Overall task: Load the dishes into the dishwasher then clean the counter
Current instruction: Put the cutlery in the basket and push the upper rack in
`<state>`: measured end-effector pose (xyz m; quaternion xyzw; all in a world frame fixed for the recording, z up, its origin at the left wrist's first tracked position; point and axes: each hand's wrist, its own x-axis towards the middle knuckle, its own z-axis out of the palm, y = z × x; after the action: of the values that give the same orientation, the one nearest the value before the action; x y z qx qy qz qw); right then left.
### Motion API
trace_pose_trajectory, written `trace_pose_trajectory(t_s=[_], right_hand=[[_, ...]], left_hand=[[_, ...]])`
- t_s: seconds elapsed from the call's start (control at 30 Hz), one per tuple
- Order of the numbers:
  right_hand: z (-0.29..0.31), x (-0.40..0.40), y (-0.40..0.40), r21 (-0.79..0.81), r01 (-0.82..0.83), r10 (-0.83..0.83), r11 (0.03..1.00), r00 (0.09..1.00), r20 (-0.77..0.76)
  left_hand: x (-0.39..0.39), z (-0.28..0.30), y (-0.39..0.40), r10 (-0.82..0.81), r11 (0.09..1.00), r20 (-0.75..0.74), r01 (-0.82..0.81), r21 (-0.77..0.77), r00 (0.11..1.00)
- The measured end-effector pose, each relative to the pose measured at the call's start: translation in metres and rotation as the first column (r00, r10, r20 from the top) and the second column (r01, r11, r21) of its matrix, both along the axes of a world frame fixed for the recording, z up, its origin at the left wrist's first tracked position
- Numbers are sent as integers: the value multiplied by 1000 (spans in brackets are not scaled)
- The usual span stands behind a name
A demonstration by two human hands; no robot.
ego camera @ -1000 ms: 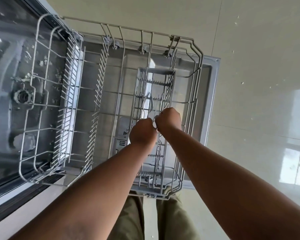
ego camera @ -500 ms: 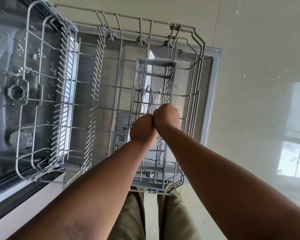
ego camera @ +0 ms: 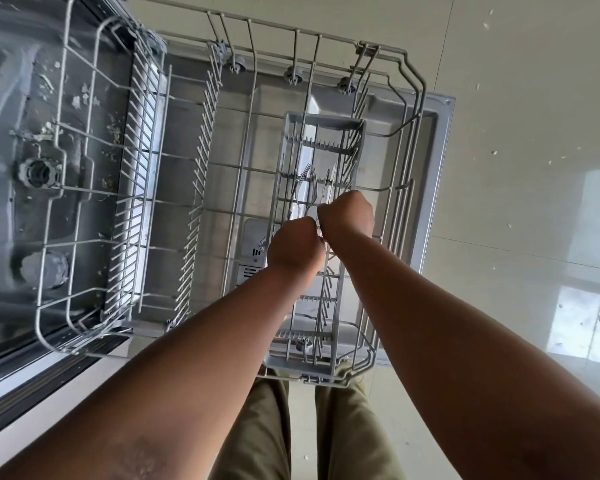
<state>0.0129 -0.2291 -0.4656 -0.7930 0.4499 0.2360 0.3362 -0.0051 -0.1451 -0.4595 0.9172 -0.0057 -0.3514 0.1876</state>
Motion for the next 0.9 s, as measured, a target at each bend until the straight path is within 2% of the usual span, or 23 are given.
trace_pose_trajectory(t_s=[0.23, 0.43, 0.6, 0.7, 0.9], right_hand=[[1, -20, 0, -19, 30, -28, 999, 997, 78], [-2, -21, -5, 13, -24, 23, 1000, 995, 94], [-2, -29, -3, -23, -100, 103, 995, 983, 152], [-2, -29, -2, -31, -140, 143, 990, 981, 133], [-2, -15, -4, -11, -104, 105, 995, 992, 68]], left_hand=[[-3, -1, 3, 13, 999, 40, -11, -34, 999], [-4, -6, 3, 37, 999, 42, -36, -38, 998], [-4, -9, 3, 8, 1000, 78, -6, -27, 997], [-4, -11, 4, 12, 998, 77, -7, -60, 997], [-4, -17, 5, 104, 990, 32, -100, -99, 994]])
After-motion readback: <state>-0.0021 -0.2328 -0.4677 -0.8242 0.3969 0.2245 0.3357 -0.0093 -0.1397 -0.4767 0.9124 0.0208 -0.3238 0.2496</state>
